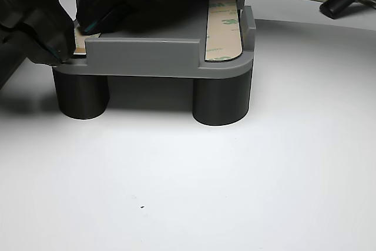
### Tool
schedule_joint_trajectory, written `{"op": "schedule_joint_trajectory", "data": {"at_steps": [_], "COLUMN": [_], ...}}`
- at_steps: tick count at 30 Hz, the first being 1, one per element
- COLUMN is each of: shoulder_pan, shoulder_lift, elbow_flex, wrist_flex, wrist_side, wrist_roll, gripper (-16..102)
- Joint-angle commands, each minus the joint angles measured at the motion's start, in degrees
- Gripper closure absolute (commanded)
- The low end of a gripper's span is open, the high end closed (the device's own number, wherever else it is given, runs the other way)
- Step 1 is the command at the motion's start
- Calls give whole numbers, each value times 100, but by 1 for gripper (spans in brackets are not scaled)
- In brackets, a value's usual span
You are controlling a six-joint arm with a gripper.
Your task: Peel off protective film from adhesive tape.
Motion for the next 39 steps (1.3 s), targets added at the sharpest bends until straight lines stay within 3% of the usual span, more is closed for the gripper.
{"op": "schedule_joint_trajectory", "data": {"at_steps": [1,39], "shoulder_pan": [-35,97], "shoulder_lift": [149,-97], "elbow_flex": [-202,-475], "wrist_flex": [-62,202], "wrist_side": [26,53], "wrist_roll": [-9,105], "gripper": [97,97]}}
